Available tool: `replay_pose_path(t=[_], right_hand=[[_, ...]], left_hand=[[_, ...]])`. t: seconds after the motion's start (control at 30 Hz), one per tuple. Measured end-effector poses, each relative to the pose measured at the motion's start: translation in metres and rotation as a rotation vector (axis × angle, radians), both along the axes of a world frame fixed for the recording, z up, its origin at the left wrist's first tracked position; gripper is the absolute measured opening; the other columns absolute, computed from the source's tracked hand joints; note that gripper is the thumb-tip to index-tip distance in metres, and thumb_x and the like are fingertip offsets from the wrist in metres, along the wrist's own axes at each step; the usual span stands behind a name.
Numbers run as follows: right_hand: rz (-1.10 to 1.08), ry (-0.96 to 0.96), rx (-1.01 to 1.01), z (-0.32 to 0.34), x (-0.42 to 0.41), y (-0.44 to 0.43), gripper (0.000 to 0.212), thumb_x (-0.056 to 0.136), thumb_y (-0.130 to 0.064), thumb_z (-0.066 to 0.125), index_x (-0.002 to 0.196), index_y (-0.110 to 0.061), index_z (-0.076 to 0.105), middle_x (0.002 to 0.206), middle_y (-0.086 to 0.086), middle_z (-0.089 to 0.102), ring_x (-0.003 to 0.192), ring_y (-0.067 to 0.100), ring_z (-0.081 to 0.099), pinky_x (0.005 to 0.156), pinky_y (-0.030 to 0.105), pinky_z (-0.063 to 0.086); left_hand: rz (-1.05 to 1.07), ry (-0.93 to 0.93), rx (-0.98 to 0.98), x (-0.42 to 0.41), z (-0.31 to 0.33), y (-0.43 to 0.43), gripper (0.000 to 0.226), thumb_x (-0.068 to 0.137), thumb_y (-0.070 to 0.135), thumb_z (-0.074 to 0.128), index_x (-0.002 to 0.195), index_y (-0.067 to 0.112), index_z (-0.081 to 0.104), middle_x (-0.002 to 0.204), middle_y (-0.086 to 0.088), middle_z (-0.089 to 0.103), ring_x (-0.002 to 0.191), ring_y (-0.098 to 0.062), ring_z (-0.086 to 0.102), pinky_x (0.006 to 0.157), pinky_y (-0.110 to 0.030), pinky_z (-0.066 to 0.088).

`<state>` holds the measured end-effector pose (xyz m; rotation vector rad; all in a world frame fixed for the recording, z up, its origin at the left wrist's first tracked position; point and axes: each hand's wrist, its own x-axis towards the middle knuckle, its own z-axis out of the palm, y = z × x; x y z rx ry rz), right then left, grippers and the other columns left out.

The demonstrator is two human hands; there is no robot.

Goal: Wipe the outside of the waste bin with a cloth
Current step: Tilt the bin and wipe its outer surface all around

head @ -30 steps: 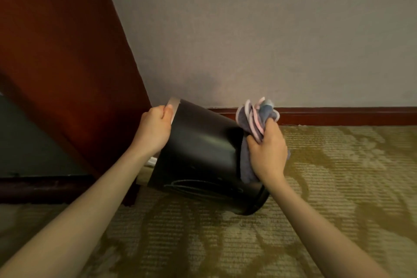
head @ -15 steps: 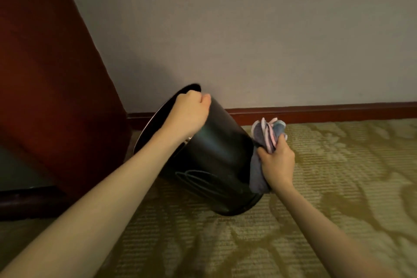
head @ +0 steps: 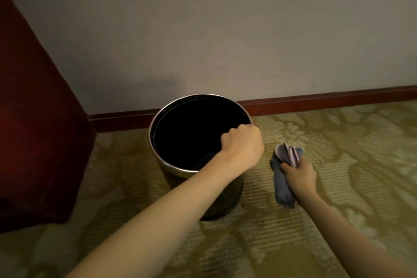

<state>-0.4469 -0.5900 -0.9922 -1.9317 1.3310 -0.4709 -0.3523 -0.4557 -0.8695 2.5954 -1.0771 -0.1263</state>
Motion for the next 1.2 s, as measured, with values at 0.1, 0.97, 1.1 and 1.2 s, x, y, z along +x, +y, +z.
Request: replay_pose_path(t=[0.1,0.97,1.1,1.2], right_hand=[[-0.018,-0.006,0.051,0.000,0.000,0.003,0.025,0.081,-0.017,0.064,0.097,0.000,0.057,0.089,0.021,0.060,0.083,0.035,0.057,0.064,0.032,0.035],[-0.133,-0.166,0.279,-0.014,0.005,0.053,0.031,0.081,-0.022,0.066,0.101,0.000,0.061,0.095,0.022,0.063,0.093,0.039,0.059,0.073,0.037,0.042],[-0.091,-0.186,0.266,-0.005,0.007,0.055,0.026,0.081,-0.021,0.064,0.101,-0.005,0.062,0.092,0.018,0.063,0.092,0.038,0.060,0.079,0.042,0.047],[-0.066,-0.193,0.233,0.002,0.013,0.053,0.022,0.081,-0.020,0.064,0.099,-0.007,0.062,0.093,0.019,0.065,0.090,0.037,0.061,0.080,0.045,0.049]], left_hand=[[-0.048,-0.050,-0.025,-0.011,-0.002,-0.003,0.020,0.093,0.020,0.046,0.095,0.005,0.059,0.095,-0.014,0.062,0.088,-0.036,0.061,0.064,-0.038,0.042],[-0.512,-0.461,-0.042,0.035,-0.013,0.157,0.044,0.092,0.047,0.039,0.067,0.015,0.056,0.058,-0.004,0.064,0.052,-0.027,0.061,0.047,-0.031,0.042],[-0.371,-0.349,-0.126,0.010,-0.009,0.145,0.037,0.095,0.045,0.032,0.073,0.020,0.049,0.063,-0.006,0.062,0.056,-0.029,0.059,0.054,-0.037,0.048],[-0.222,-0.260,-0.218,0.007,-0.001,0.151,0.038,0.093,0.047,0.031,0.068,0.021,0.043,0.061,-0.004,0.058,0.056,-0.026,0.058,0.057,-0.041,0.049]])
